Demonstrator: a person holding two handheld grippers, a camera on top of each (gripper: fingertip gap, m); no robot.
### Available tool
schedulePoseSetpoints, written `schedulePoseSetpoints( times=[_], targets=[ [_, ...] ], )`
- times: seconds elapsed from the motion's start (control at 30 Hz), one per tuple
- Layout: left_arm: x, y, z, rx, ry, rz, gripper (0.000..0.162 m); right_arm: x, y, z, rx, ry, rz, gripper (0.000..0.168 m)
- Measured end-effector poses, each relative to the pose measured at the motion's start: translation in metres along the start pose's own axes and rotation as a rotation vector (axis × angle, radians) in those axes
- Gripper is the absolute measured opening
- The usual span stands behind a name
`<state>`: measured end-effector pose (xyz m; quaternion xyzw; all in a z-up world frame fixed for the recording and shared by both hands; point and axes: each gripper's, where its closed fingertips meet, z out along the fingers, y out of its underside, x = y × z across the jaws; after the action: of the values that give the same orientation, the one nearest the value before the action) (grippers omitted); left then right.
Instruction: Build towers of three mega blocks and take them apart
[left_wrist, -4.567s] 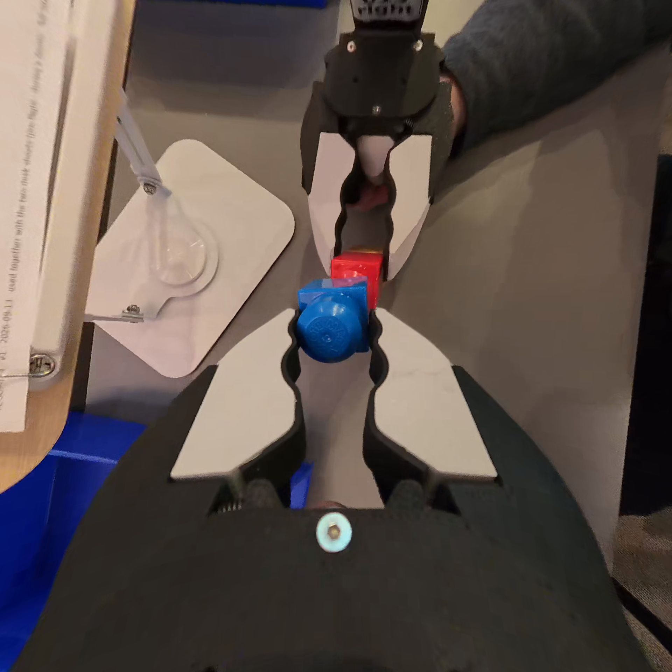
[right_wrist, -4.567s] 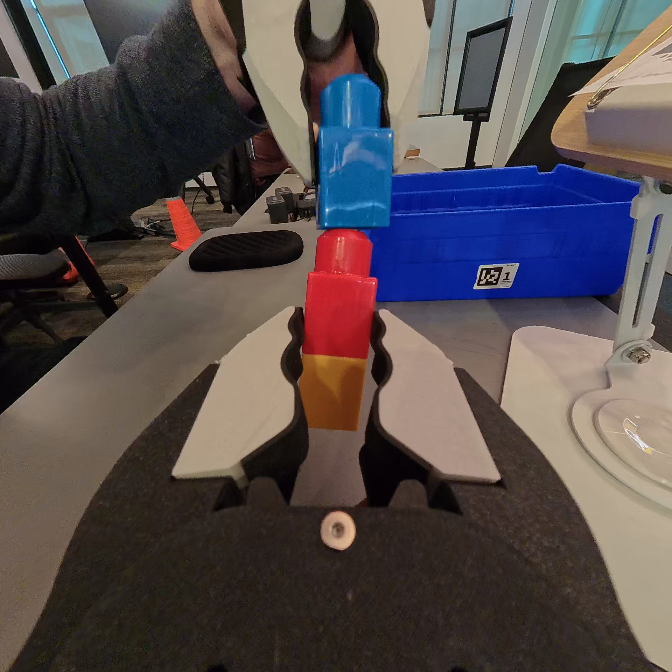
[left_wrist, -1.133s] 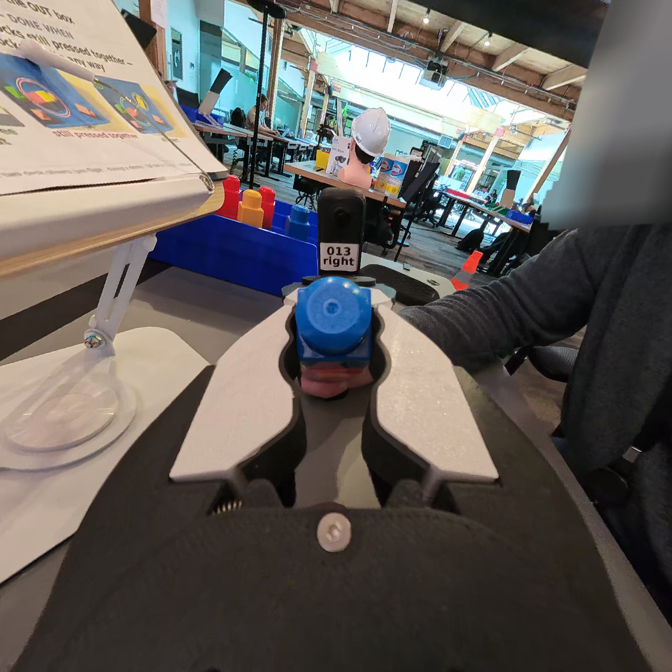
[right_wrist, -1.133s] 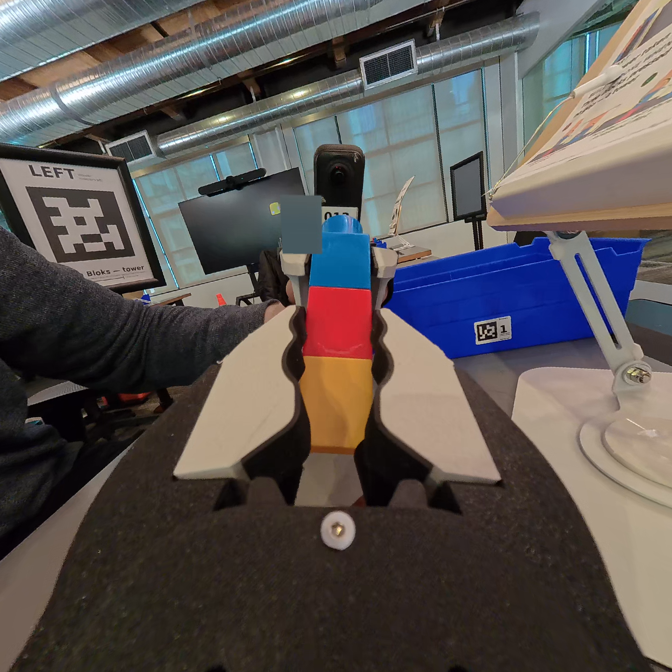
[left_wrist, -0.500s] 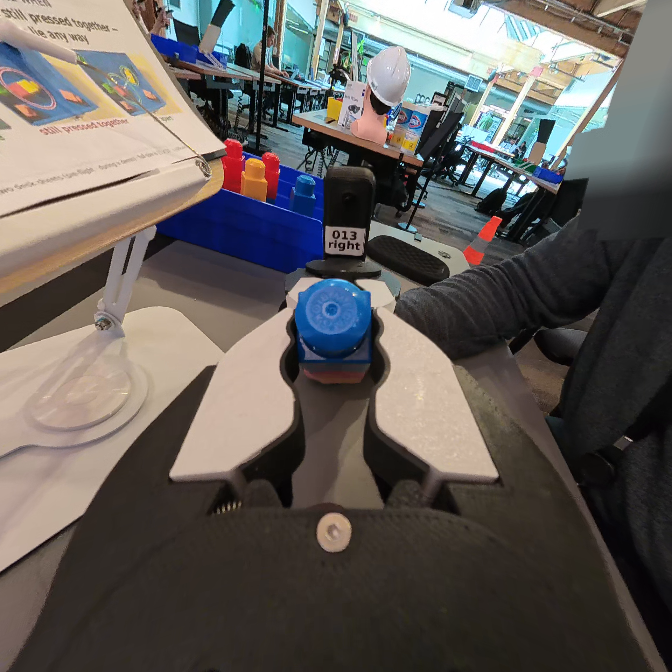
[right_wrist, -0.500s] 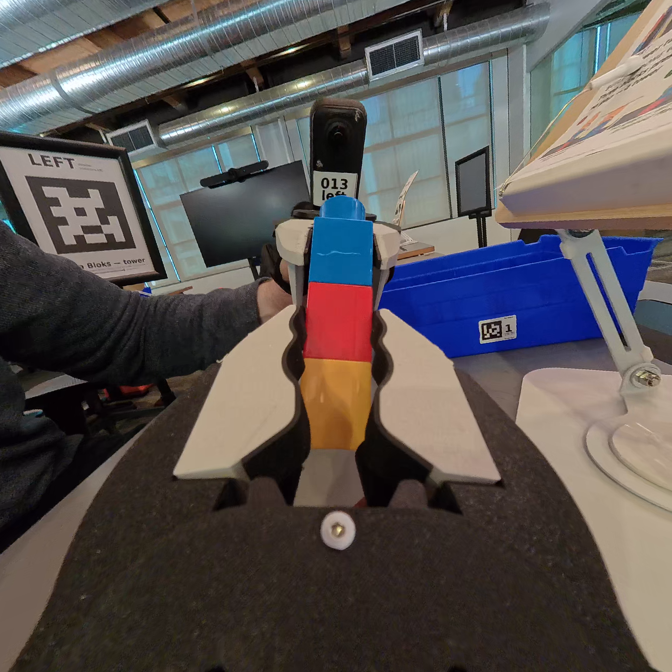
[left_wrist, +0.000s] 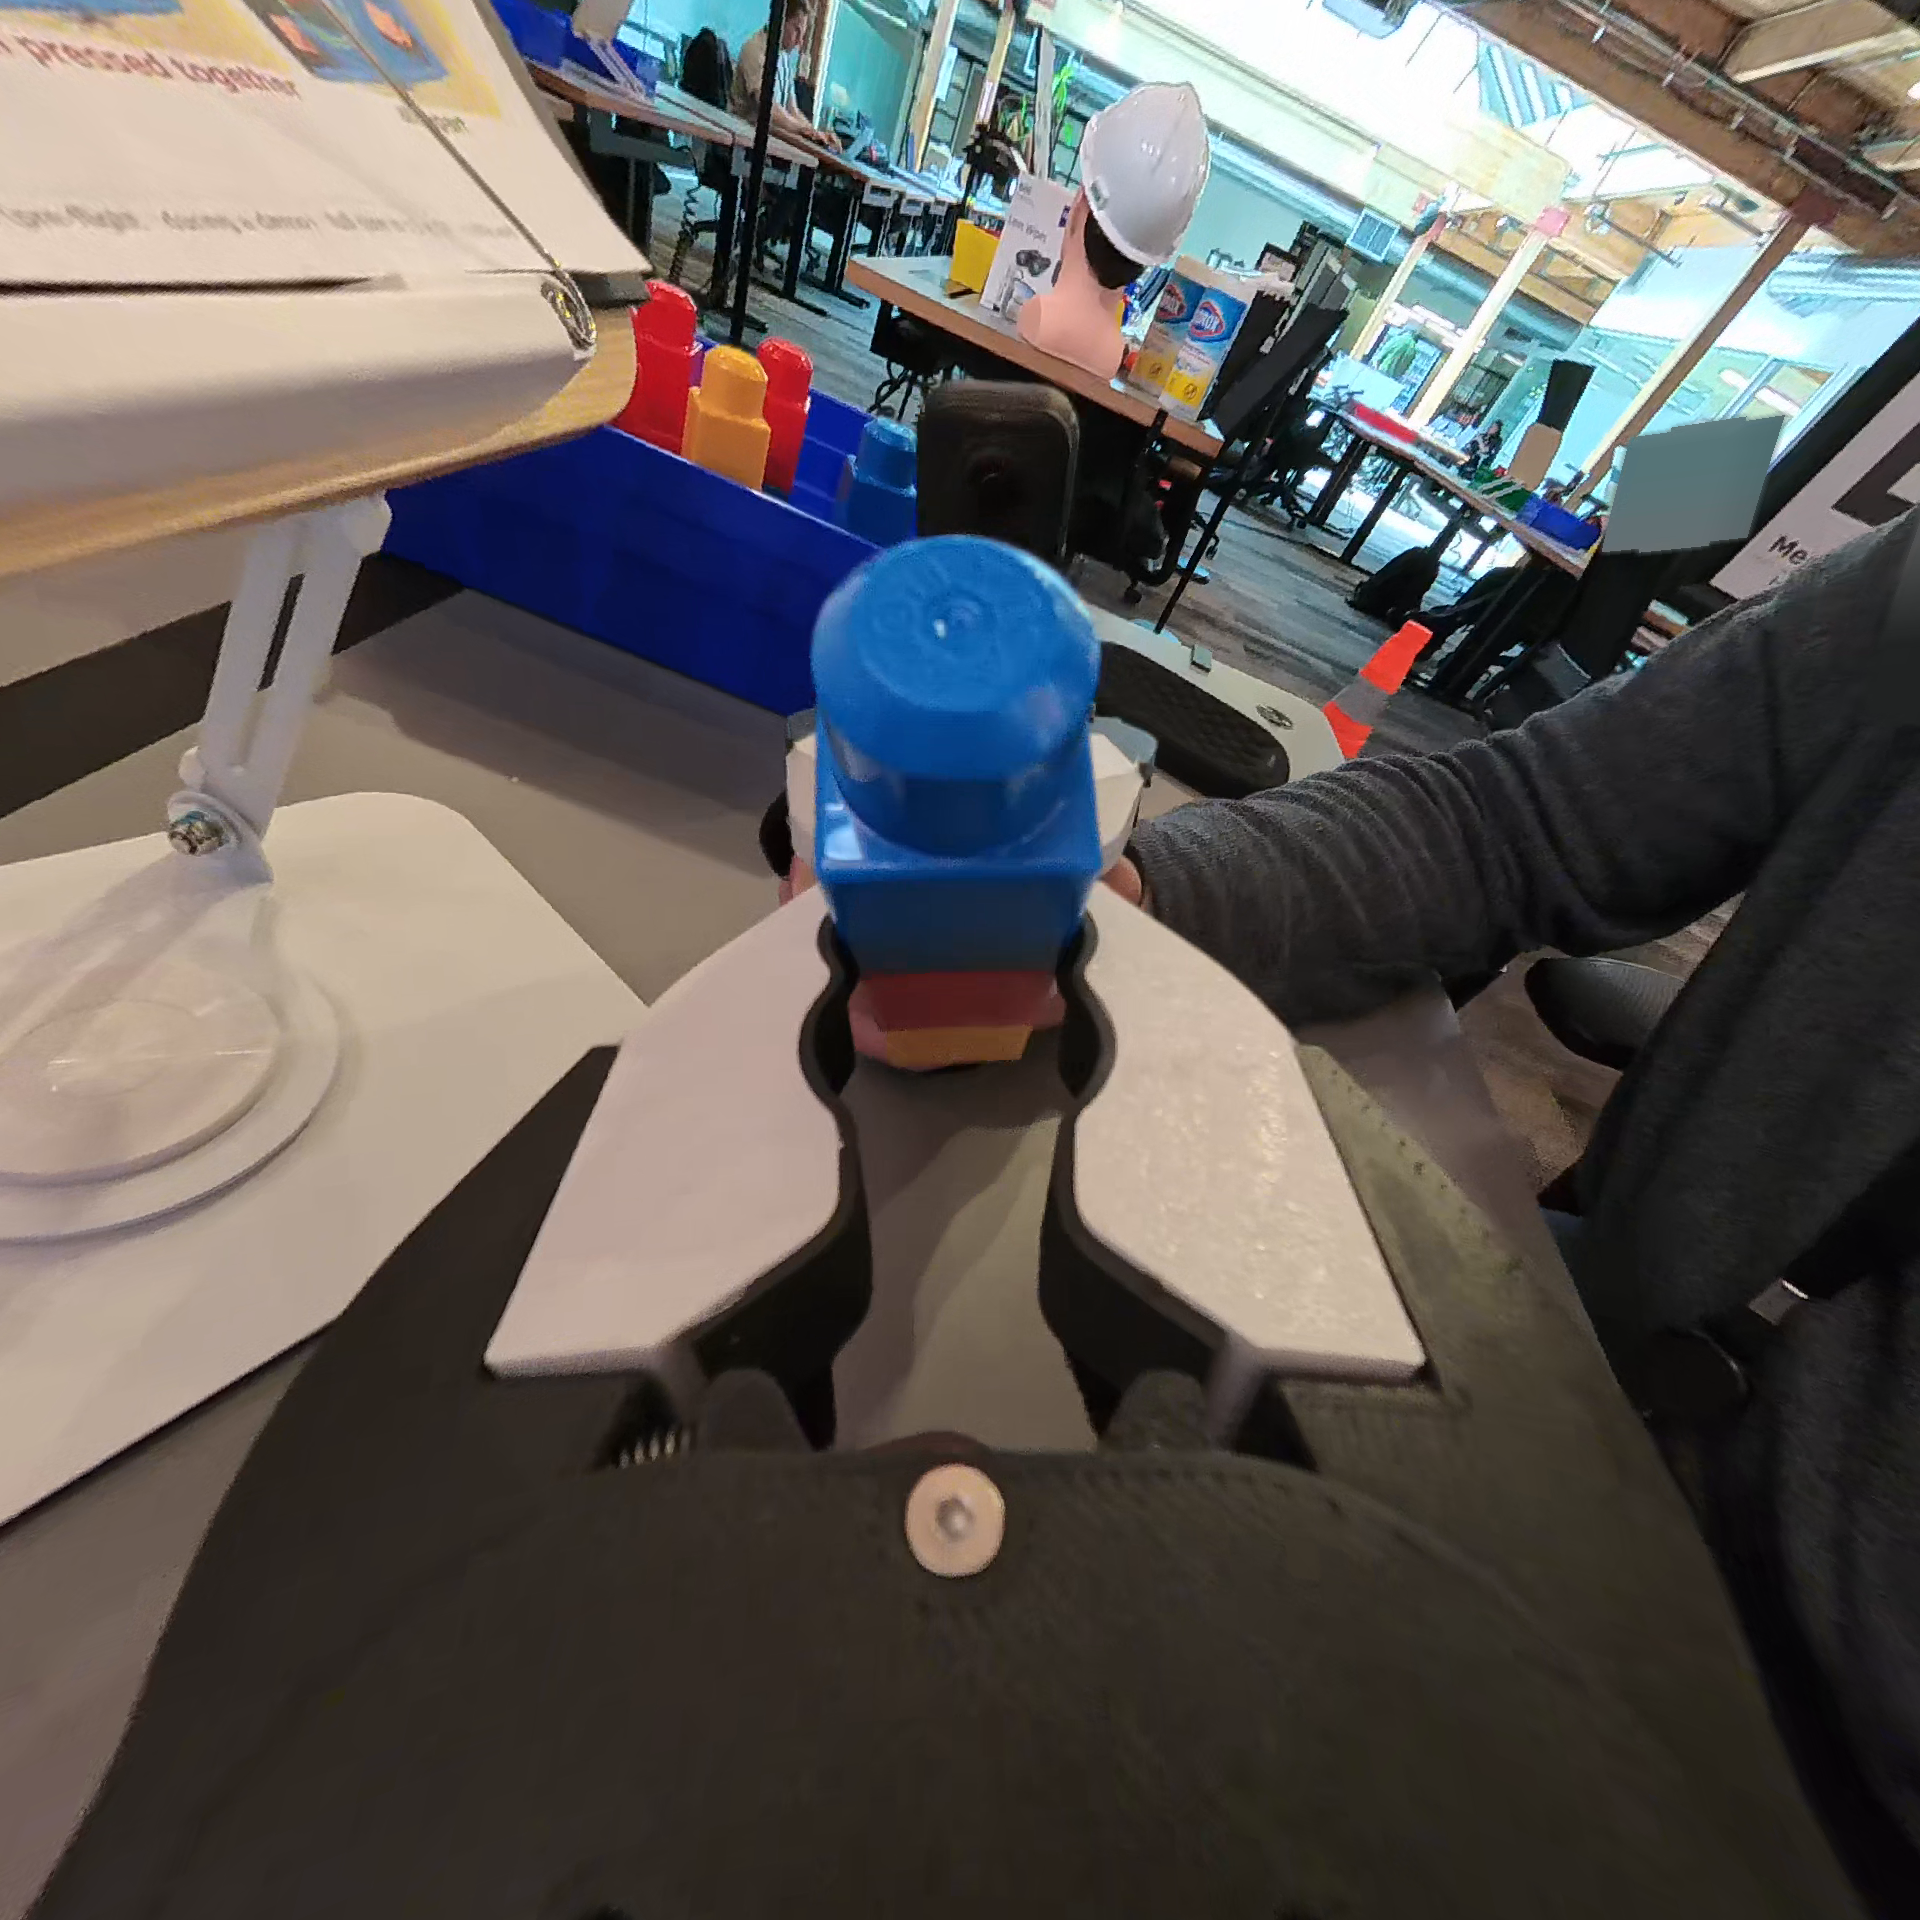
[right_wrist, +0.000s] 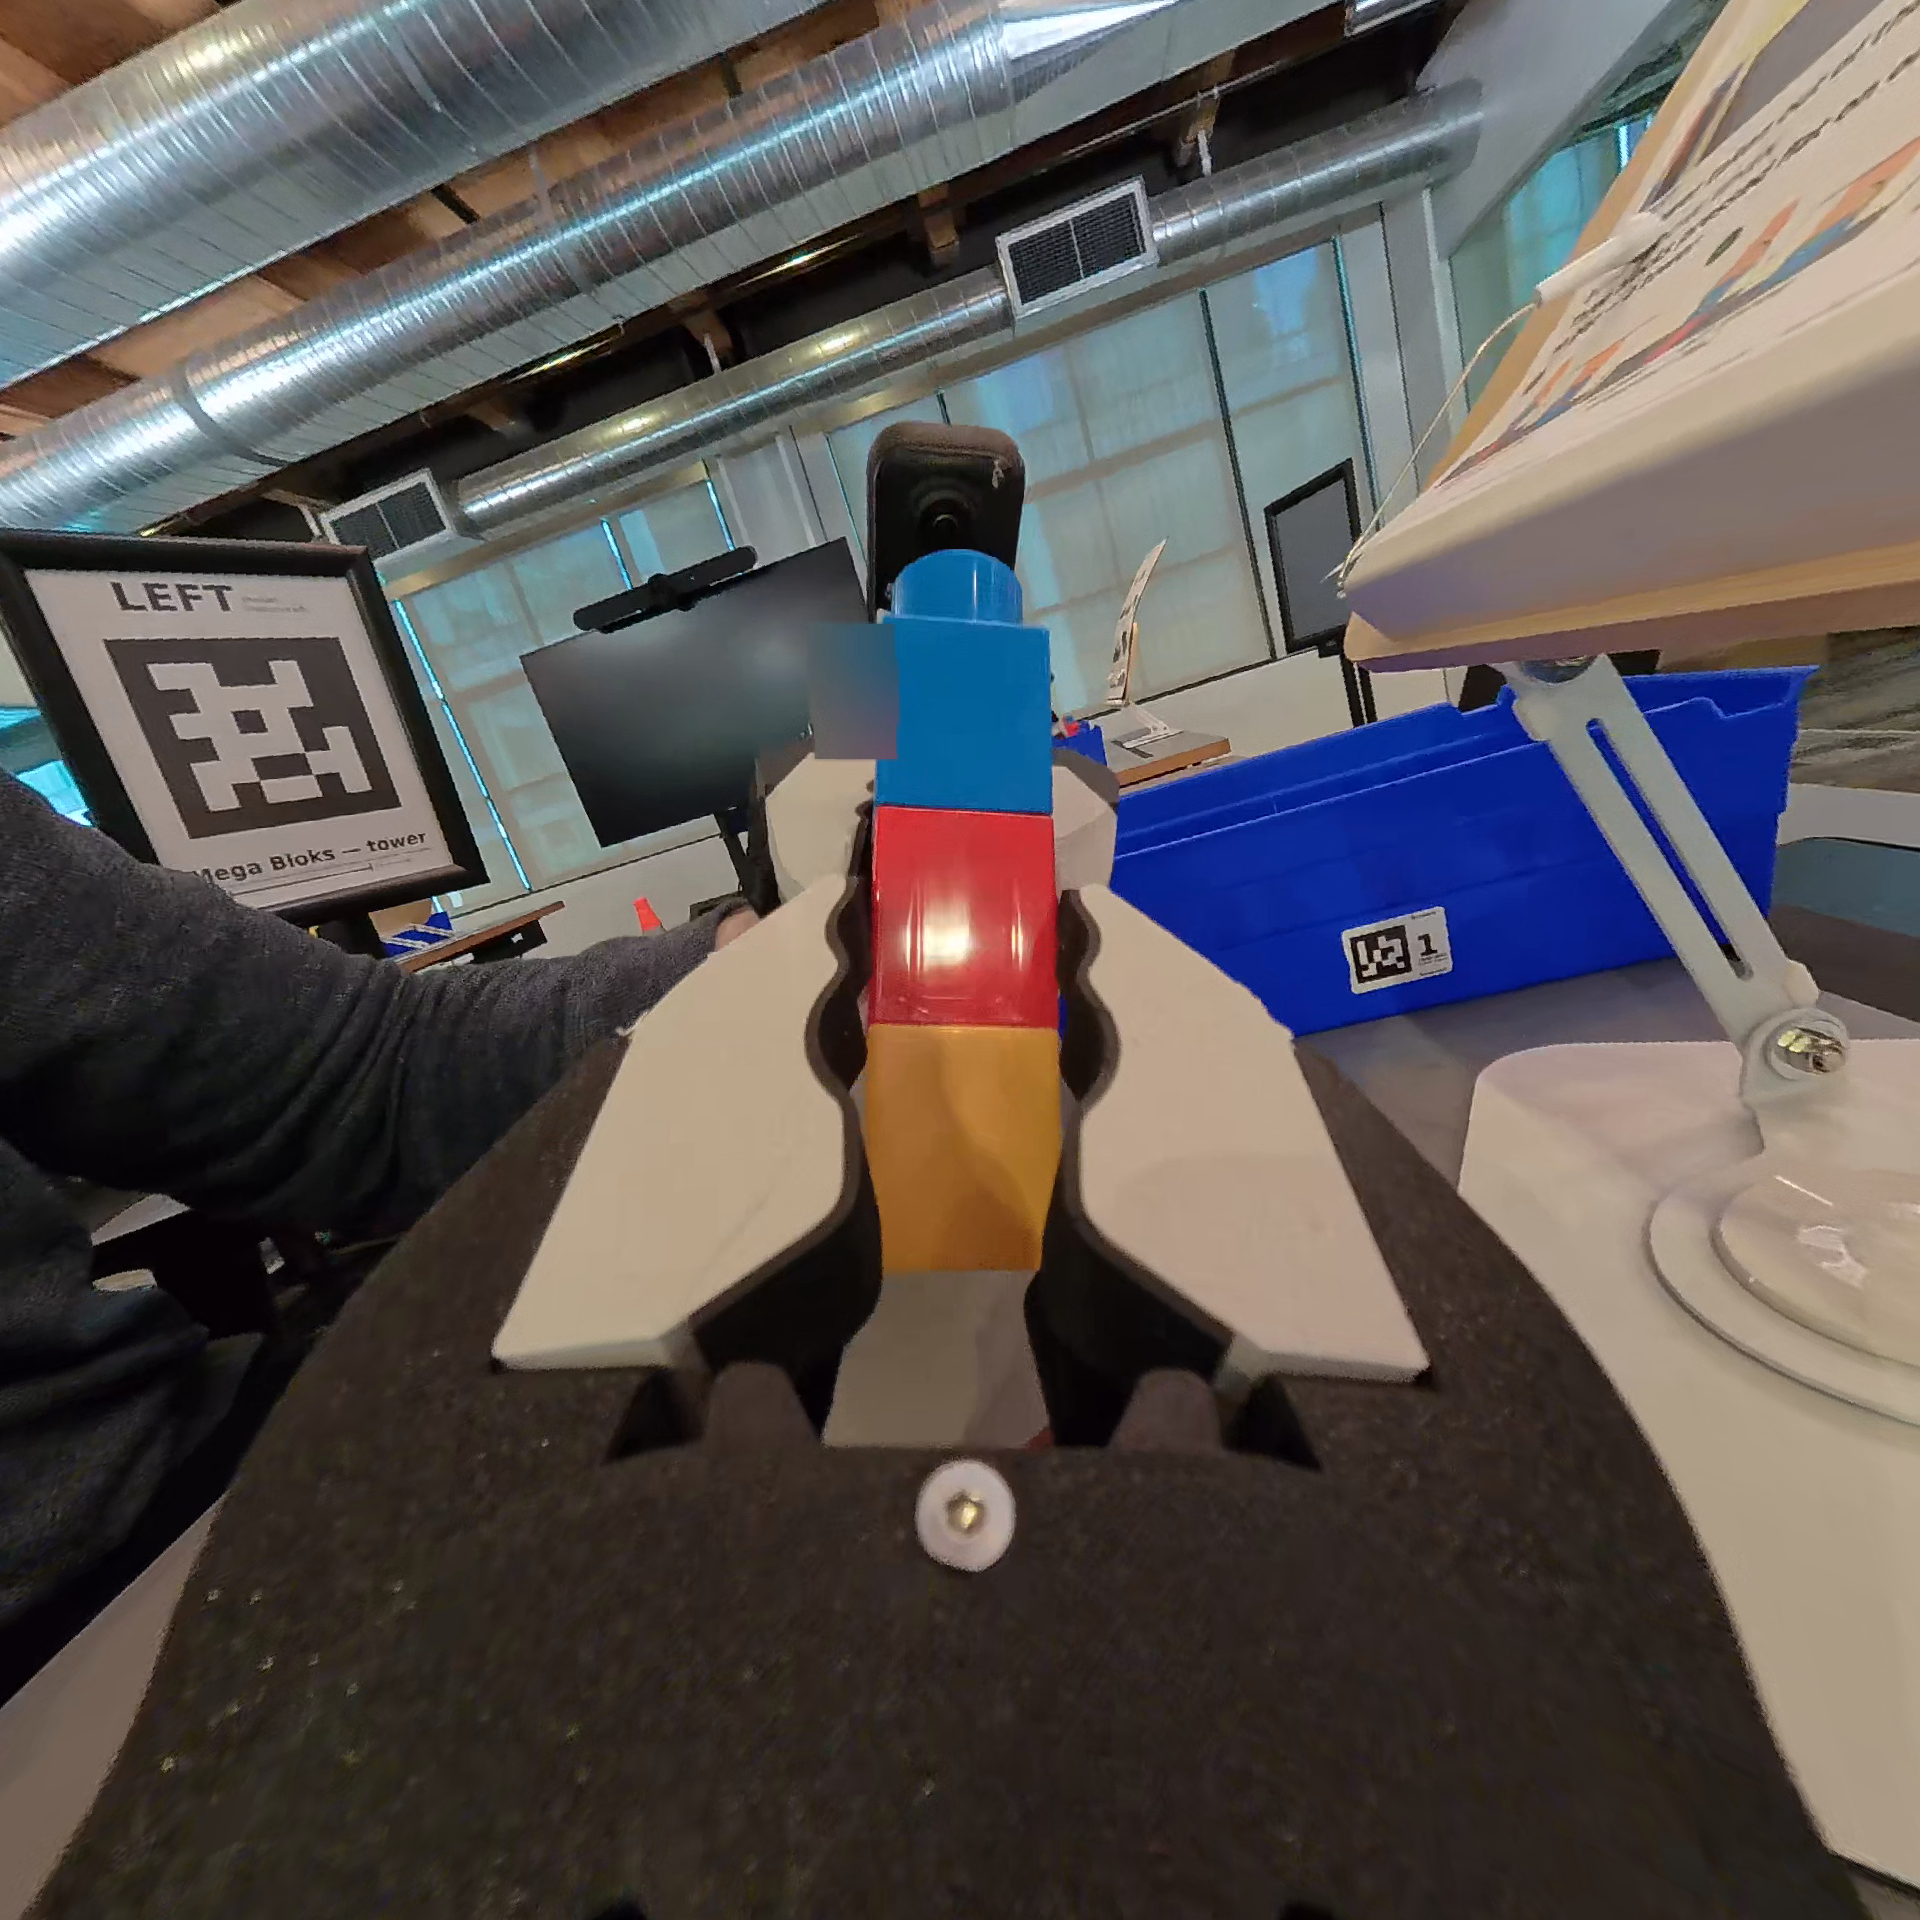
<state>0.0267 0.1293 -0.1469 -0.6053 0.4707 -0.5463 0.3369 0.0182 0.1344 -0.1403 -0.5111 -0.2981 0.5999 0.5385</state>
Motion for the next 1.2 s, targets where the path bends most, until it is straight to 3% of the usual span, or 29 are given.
schedulePoseSetpoints(
  times=[0.23, 0.7, 0.83, 1.07, 1.2],
  targets=[
    [-0.004, -0.024, -0.02, 0.021, -0.041, 0.004, 0.036, 0.002, 0.003, -0.002, -0.024, -0.029, 0.033, 0.039],
    [0.0, -0.022, -0.021, -0.007, -0.028, 0.004, 0.036, -0.002, 0.01, 0.001, -0.076, -0.026, 0.001, 0.033],
    [0.003, -0.019, -0.023, -0.09, -0.036, 0.028, 0.036, -0.003, 0.008, 0.001, -0.065, -0.035, 0.003, 0.034],
    [0.003, 0.026, -0.009, -0.456, -0.081, 0.048, 0.036, -0.007, 0.0, -0.001, -0.031, -0.053, -0.008, 0.043],
    [0.007, 0.041, 0.0, -0.558, -0.066, 0.055, 0.036, -0.014, 0.0, 0.003, -0.047, -0.078, -0.018, 0.041]
  ],
)
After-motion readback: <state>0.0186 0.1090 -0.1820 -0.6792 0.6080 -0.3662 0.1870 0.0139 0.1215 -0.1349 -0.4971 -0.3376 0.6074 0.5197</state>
